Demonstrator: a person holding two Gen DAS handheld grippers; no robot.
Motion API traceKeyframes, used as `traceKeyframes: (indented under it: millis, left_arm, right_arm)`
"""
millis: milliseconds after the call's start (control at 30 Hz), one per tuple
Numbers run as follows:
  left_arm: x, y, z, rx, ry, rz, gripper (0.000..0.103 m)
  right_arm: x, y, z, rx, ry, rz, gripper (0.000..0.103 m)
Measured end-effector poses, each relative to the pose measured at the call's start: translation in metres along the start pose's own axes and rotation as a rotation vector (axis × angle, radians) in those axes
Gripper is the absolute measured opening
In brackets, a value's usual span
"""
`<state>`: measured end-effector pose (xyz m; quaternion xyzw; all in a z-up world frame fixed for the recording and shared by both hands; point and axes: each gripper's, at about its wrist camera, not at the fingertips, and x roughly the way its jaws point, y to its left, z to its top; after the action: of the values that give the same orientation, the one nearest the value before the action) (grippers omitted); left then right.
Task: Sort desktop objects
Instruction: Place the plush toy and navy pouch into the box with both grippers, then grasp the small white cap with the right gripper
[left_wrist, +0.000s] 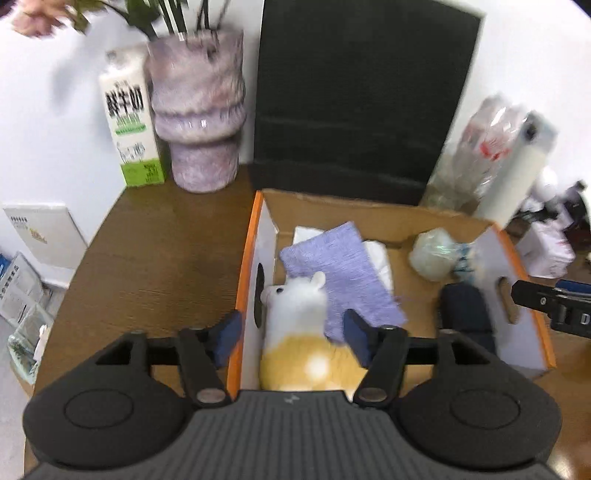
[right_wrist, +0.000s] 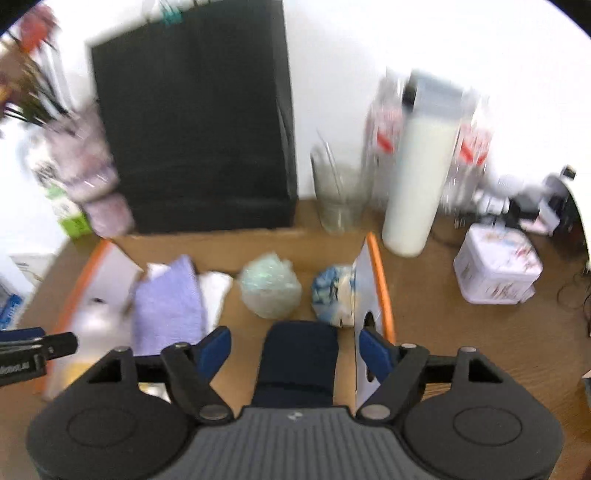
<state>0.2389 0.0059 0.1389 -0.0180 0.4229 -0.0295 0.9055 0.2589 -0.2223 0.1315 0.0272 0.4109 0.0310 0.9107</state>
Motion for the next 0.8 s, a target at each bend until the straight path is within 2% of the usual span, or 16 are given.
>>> traceKeyframes:
  millis: [33,100,200,300,367,467,567,633,700,800]
  left_arm:
    - [-0.015,-0.001,-0.011,0.004,-0.036,-0.006,0.08]
    - [-0.04,-0.004,-0.035,0.024,-0.098,-0.04,0.083]
    - [-0.074,-0.002,-0.079,-0.026,-0.165,-0.123,0.09]
    - [-0.101,-0.004,-0.132,-0.049,-0.211,-0.185,0.096]
    - [-0.112,-0.01,-0.163,-0.046,-0.212,-0.196,0.097]
    - [-0.121,-0.024,-0.211,0.023,-0.21,-0.185,0.1]
    - [-0.128,-0.033,-0.25,0.056,-0.206,-0.159,0.101]
    - [-0.131,-0.033,-0.271,0.054,-0.214,-0.155,0.103]
    - [-0.129,-0.032,-0.288,0.046,-0.191,-0.138,0.102]
    - [-0.132,-0.028,-0.303,0.082,-0.203,-0.125,0.102]
  right_arm:
    - [-0.014,-0.002,-0.005,-0.002,-0.03,0.02,0.085]
    - [-0.041,-0.007,-0.022,-0.008,-0.08,0.076,0.086]
    - [-0.077,-0.015,-0.061,-0.007,-0.146,0.155,0.089]
    - [-0.103,-0.025,-0.11,0.01,-0.191,0.164,0.089]
    - [-0.117,-0.03,-0.147,0.023,-0.219,0.143,0.09]
    - [-0.129,-0.033,-0.2,0.045,-0.201,0.17,0.092]
    - [-0.139,-0.03,-0.248,0.042,-0.169,0.254,0.092]
    - [-0.145,-0.021,-0.273,-0.024,-0.151,0.295,0.091]
    - [-0.151,-0.015,-0.291,-0.102,-0.137,0.335,0.09]
    - [-0.164,-0.011,-0.31,-0.167,-0.165,0.334,0.09]
